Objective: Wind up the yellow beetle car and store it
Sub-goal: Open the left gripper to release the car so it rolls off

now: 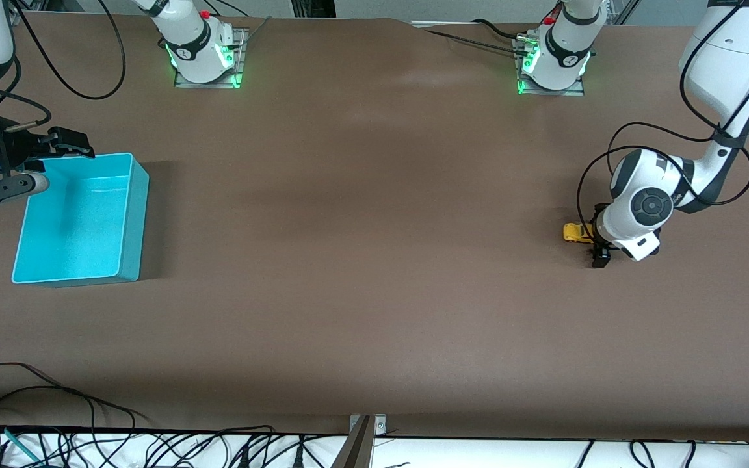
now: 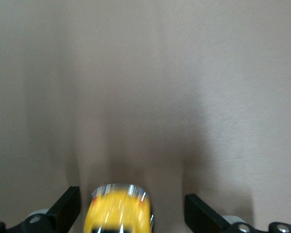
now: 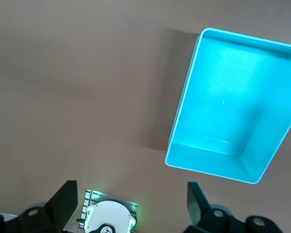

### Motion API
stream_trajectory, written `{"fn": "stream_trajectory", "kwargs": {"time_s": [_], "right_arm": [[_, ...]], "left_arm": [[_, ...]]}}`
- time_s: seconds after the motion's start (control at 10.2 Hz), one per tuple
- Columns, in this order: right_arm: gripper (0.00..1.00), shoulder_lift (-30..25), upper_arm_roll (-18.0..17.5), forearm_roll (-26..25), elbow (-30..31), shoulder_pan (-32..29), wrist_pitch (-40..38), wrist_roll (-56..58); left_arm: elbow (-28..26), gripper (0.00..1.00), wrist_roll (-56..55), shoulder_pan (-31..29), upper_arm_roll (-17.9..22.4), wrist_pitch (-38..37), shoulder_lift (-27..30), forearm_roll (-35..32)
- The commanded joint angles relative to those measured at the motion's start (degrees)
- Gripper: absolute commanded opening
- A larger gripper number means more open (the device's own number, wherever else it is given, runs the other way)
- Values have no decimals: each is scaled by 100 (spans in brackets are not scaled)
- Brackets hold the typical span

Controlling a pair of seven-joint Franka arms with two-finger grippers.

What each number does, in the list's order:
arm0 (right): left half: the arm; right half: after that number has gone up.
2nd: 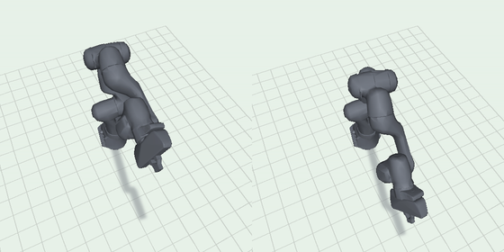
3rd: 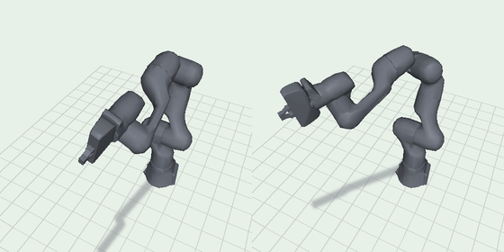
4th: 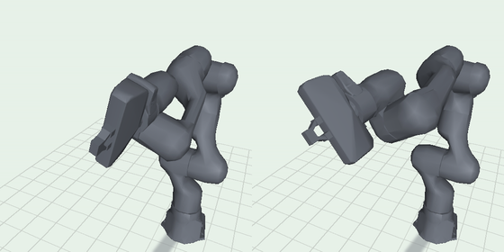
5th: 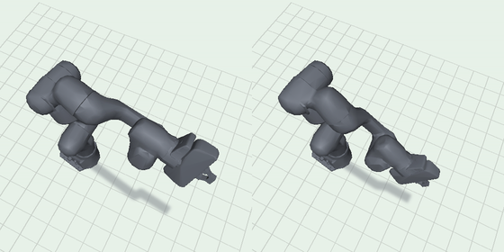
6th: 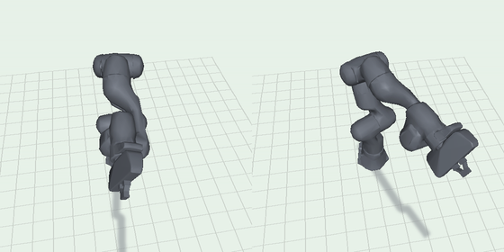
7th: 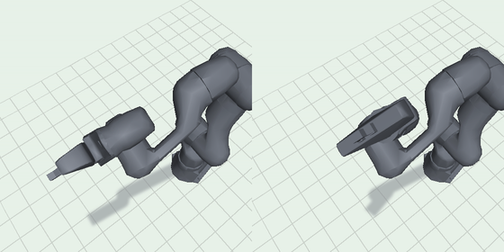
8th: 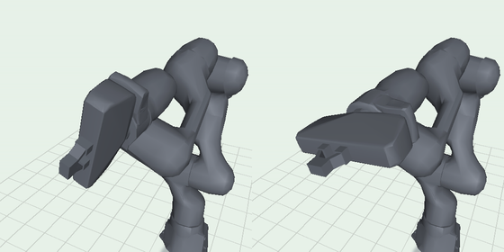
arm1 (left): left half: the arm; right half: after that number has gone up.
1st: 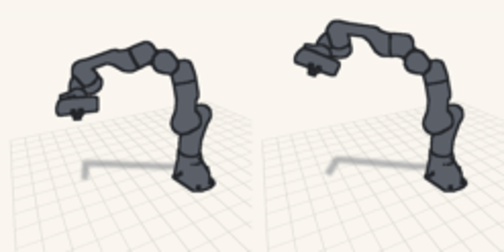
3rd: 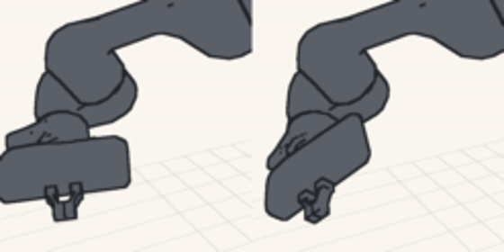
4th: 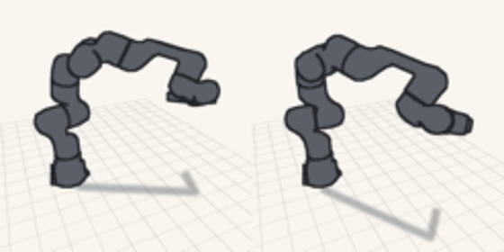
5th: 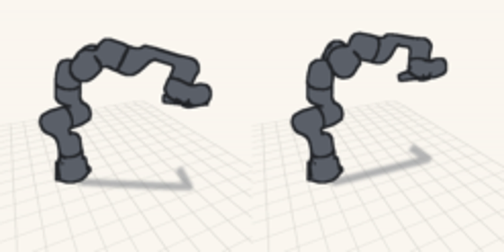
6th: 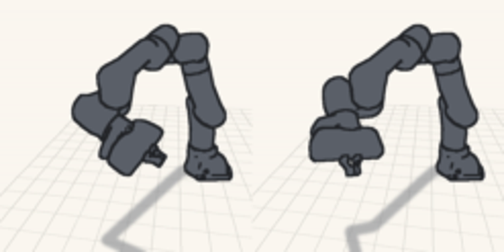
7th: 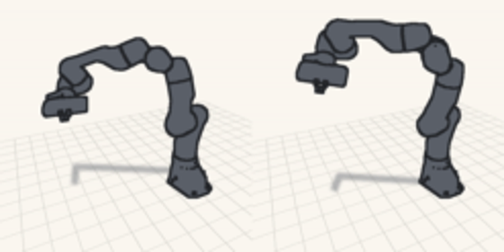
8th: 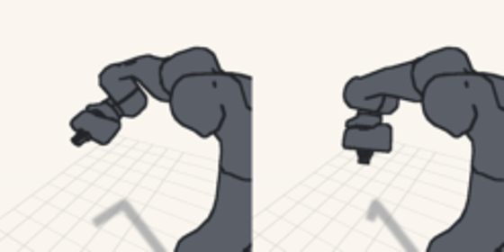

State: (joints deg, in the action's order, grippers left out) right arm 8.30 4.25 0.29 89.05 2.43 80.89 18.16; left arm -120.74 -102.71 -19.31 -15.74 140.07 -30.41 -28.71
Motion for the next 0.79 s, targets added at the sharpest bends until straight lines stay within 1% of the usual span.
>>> {"fn": "stream_trajectory", "kwargs": {"time_s": [0.0, 0.1, 0.3, 0.39, 0.49, 0.69], "right_arm": [[100, 32, -3, 94, -98, -15, -83, 65], [100, 32, -3, 102, -98, -15, -83, 73], [100, 32, -3, 94, -98, -15, -83, 74], [100, 32, -3, 94, -98, -15, -83, 74], [100, 32, -3, 94, -98, -15, -83, 74], [100, 32, -3, 94, -98, -15, -83, 73]], "left_arm": [[373, 100, 6, -11, -130, -452, 114, 190], [523, 100, 15, -11, -200, -593, 149, 269], [603, 100, 76, -29, -306, -639, 359, 358], [613, 100, 294, -29, -332, -639, 482, 384], [613, 100, 801, -20, -333, -665, 640, 645], [656, 100, 2266, -20, -324, -866, 1000, 1330]]}}
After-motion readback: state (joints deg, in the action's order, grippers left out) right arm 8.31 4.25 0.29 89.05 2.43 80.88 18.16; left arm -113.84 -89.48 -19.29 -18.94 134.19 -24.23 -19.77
